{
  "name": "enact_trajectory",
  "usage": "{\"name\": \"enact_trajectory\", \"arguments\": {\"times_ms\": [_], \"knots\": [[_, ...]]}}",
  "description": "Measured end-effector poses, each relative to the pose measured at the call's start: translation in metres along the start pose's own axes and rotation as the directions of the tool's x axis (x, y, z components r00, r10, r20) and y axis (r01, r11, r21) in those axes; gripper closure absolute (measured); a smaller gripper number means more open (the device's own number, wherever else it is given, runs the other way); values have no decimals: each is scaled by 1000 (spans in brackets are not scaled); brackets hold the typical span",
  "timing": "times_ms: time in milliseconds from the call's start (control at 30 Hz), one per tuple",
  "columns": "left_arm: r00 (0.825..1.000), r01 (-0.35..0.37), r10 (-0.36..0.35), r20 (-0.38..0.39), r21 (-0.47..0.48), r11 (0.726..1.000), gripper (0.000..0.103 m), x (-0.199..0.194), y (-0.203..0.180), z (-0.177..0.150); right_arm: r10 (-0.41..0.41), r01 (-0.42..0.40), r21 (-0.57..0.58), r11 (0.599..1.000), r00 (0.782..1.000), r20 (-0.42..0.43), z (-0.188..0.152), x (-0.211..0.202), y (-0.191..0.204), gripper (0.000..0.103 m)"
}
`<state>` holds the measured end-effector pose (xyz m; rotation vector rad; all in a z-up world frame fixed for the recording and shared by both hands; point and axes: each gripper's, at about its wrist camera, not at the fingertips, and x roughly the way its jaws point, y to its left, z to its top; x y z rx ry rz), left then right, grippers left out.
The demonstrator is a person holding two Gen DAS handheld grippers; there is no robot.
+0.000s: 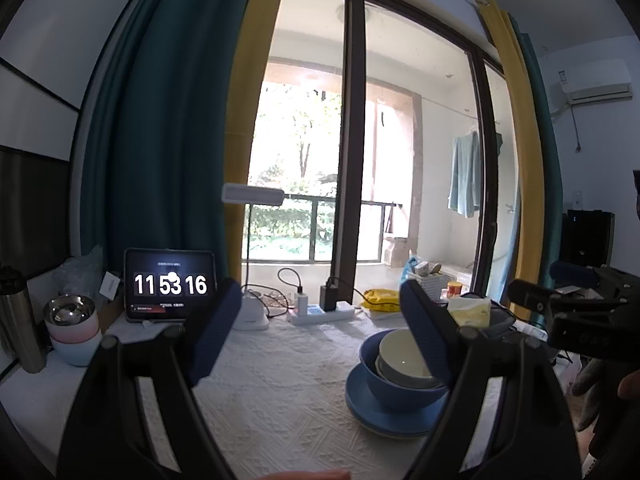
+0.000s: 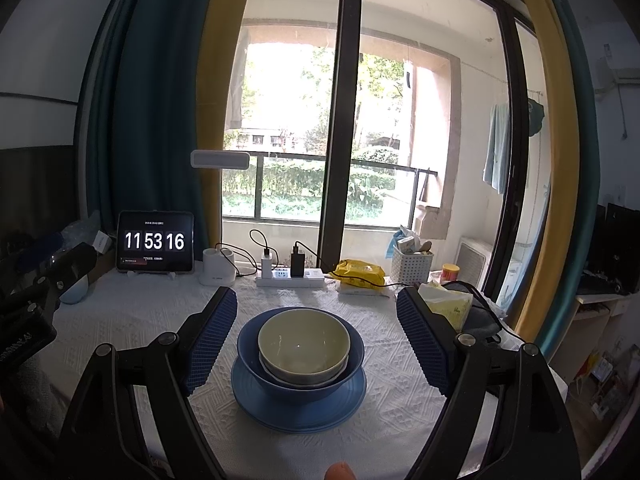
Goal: Organize plates and bowls
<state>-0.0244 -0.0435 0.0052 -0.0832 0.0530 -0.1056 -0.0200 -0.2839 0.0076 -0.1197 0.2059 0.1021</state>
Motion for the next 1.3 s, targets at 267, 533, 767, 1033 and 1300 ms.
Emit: {"name": "enact_trajectory", "arguments": {"times_ms": [267, 533, 767, 1033, 1300], "knots": [[1000, 1, -1, -3, 0, 1000, 20, 0, -1, 0, 0, 0, 1, 1000, 1000, -4, -1, 1, 1, 18], [1000, 14, -14, -9, -2, 1000, 20, 2, -1, -2, 4, -4, -2, 1000, 1000, -18, -3, 5, 0, 18], [1000, 16, -16, -13, -3, 1000, 20, 3, -1, -3, 6, -6, -4, 1000, 1000, -24, -4, 7, -1, 18], [1000, 21, -22, -16, -3, 1000, 20, 3, -1, -5, 5, -6, -2, 1000, 1000, -29, -5, 9, -1, 18], [999, 37, -37, -17, -12, 999, 20, 4, -1, -8, 9, -9, -1, 1000, 999, -37, -6, 12, -2, 18]]}}
